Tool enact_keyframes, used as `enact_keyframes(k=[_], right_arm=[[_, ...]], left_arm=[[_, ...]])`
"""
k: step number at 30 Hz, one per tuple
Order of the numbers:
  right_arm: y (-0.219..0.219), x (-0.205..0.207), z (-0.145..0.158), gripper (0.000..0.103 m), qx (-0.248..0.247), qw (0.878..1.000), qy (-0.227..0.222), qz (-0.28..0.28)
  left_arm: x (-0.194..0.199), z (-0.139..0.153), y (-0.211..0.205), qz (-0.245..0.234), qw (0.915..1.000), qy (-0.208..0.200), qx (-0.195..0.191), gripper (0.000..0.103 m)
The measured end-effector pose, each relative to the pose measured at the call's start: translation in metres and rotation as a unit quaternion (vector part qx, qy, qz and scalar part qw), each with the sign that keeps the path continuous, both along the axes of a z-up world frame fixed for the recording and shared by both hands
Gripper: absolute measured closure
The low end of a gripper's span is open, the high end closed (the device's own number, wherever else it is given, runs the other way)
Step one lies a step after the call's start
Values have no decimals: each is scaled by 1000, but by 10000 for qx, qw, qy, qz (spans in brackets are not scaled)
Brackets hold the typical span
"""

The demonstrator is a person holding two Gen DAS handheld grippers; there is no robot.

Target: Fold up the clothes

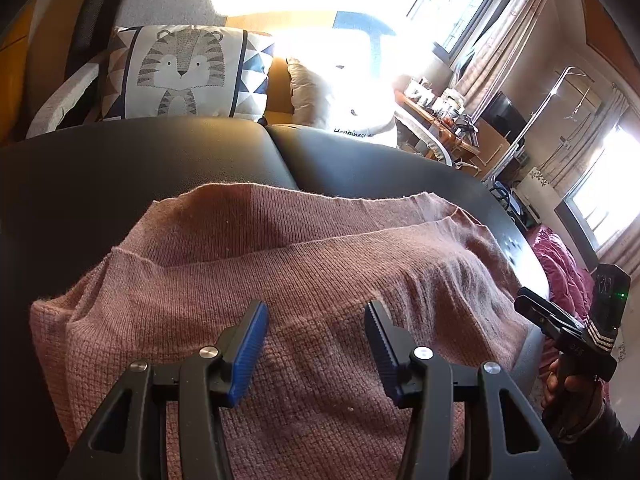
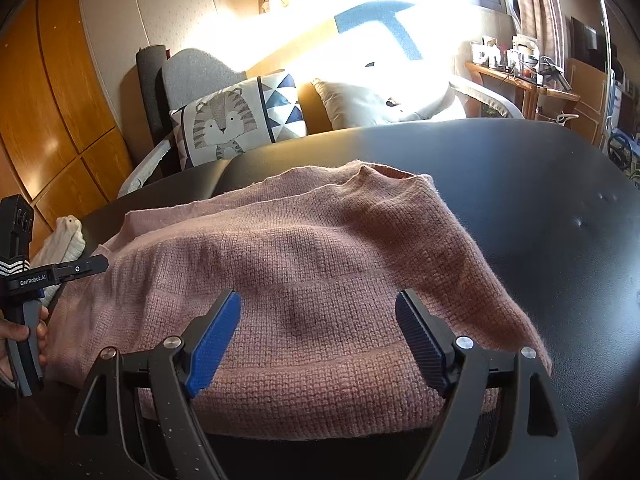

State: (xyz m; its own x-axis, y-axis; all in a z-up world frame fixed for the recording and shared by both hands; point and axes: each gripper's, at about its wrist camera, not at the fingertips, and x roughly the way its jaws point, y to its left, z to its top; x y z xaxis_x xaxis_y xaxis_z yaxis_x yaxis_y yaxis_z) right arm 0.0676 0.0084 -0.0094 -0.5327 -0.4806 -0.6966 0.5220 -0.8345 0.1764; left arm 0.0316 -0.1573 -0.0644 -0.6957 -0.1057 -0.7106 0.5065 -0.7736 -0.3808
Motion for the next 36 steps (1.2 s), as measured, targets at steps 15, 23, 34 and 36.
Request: enact_keyframes(k=[15,23,34,36], right_arm=[[-23,3,-5,14,279,9993,-35,255],[-30,3,-3,14,272,9989,-118,352],[-36,20,4,14,289,9989,-43,378],[-32,22,8,14,247,9992,2,316]], left_arm=[[3,2,10,243,9980,-90,-579,9],[5,9,13,235,9981,-7,-570,9],[0,20,29,32,9987,293,-412,9],[-2,19,33,-25,9988,295,-379,9]])
